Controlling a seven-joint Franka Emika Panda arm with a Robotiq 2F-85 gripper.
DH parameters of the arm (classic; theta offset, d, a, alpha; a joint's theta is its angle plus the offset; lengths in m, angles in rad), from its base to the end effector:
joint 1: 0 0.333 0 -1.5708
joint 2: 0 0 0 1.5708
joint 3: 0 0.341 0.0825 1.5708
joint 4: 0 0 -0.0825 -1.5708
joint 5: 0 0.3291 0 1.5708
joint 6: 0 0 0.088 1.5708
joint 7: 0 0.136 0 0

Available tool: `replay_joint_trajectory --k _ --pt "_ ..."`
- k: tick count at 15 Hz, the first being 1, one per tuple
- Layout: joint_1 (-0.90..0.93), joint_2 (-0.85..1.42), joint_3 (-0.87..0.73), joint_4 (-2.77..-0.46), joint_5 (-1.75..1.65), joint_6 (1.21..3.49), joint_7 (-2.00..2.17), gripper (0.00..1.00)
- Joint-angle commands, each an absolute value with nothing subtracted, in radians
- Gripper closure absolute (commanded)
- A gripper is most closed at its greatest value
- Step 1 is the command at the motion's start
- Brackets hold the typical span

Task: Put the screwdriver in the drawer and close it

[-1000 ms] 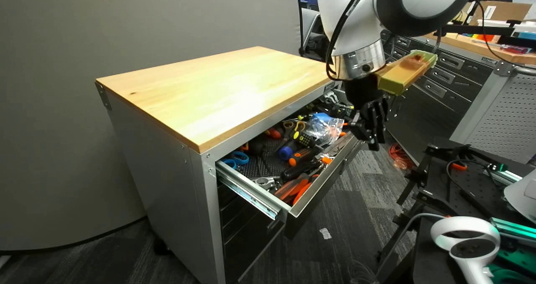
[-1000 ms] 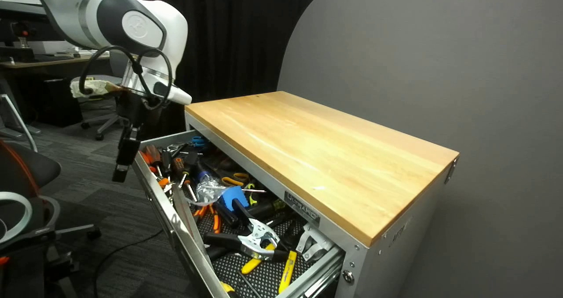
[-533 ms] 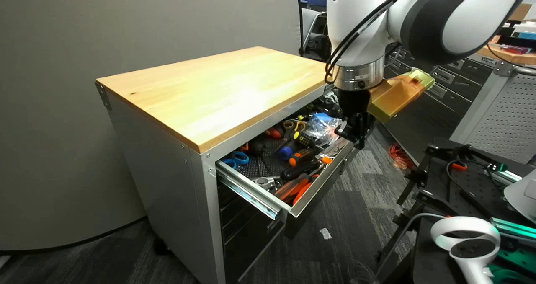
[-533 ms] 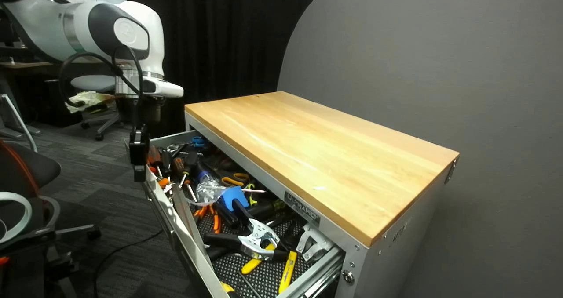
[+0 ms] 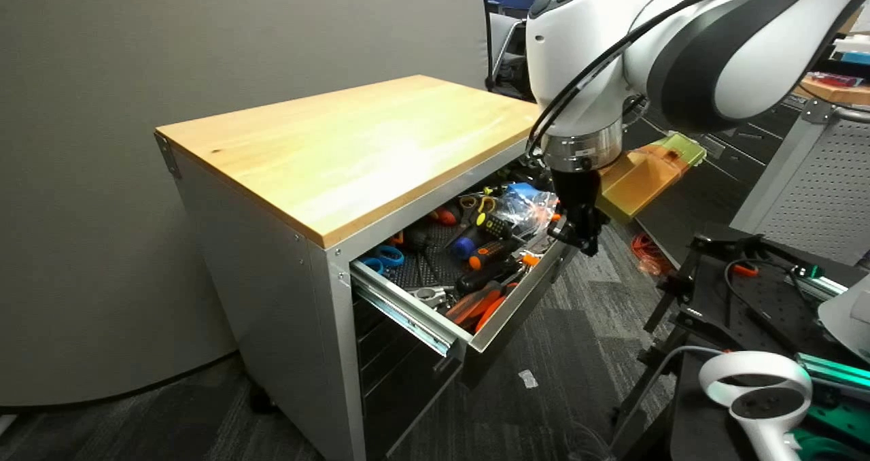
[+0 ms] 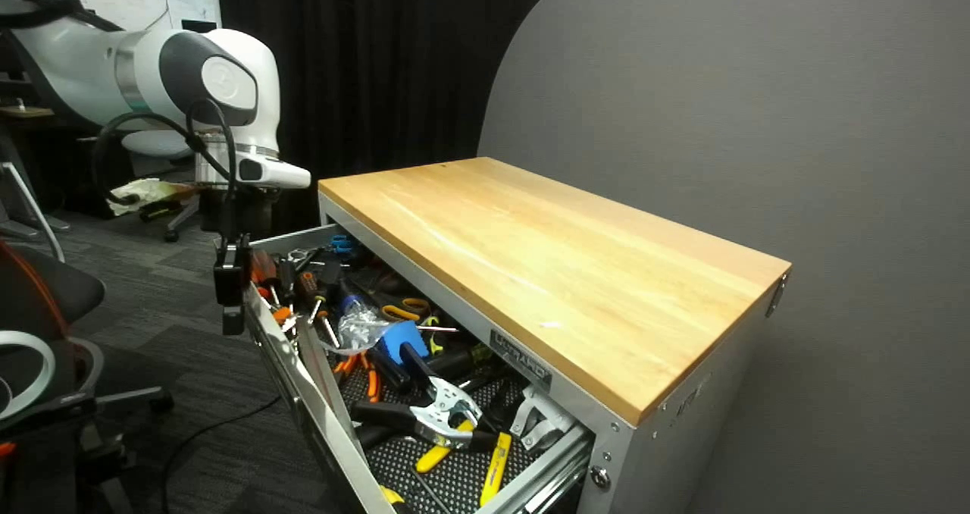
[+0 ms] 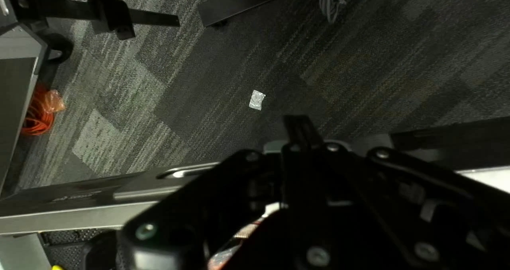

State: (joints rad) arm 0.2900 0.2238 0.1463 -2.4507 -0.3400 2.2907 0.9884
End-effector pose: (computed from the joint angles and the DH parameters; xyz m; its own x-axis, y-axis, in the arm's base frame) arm 0.3781 0.1619 0.2331 0.9502 -0.2916 -0.1097 -0.2298 -0.8937 0.3852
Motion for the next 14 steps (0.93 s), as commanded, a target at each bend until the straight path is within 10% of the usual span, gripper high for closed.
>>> replay_joint_trajectory --k 1,14 --pt "0.321 0.243 0.131 -2.436 -0.412 2.348 1.072 0.94" --pt "0.367 0.295 0.121 -2.331 -1.031 2.471 1.512 0.94"
